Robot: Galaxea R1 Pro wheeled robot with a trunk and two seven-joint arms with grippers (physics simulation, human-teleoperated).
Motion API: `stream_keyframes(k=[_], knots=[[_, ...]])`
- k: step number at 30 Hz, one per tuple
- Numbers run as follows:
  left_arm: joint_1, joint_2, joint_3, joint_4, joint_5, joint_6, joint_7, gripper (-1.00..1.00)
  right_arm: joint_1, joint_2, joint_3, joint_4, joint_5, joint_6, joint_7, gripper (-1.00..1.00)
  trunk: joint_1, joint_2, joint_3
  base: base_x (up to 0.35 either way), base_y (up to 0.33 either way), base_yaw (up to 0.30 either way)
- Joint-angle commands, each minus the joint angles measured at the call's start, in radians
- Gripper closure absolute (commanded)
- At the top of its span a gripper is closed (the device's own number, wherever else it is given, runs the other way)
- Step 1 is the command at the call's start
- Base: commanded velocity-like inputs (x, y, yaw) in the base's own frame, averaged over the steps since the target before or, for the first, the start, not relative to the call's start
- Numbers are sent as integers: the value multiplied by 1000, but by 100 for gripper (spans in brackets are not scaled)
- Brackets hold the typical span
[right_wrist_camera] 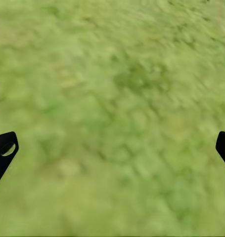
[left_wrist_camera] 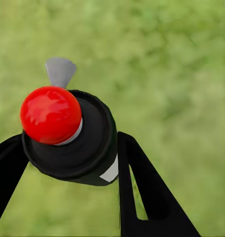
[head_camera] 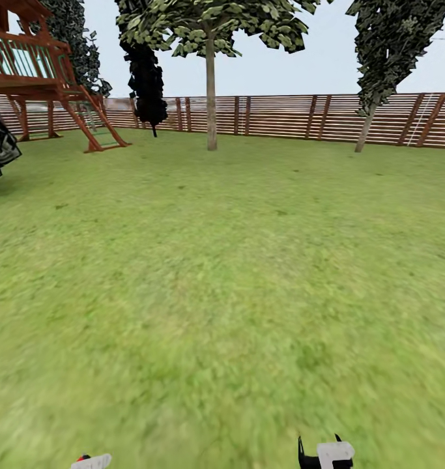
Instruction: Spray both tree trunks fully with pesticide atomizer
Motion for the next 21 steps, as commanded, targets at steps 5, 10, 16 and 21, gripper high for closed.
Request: stream_keyframes(k=[5,10,16,21], knots=[[0,-1,0,0,0,0,0,100,0,0,0,1,0,0,0,-100,0,0,0,339,0,0],[0,-1,-1,0,0,0,0,100,0,0,0,0,0,0,0,-100,0,0,0,339,0,0],[0,-1,0,0,0,0,0,100,0,0,0,0,0,0,0,-100,0,0,0,340,0,0],[0,-1,-1,0,0,0,0,100,0,0,0,0,0,0,0,-100,0,0,0,339,0,0]])
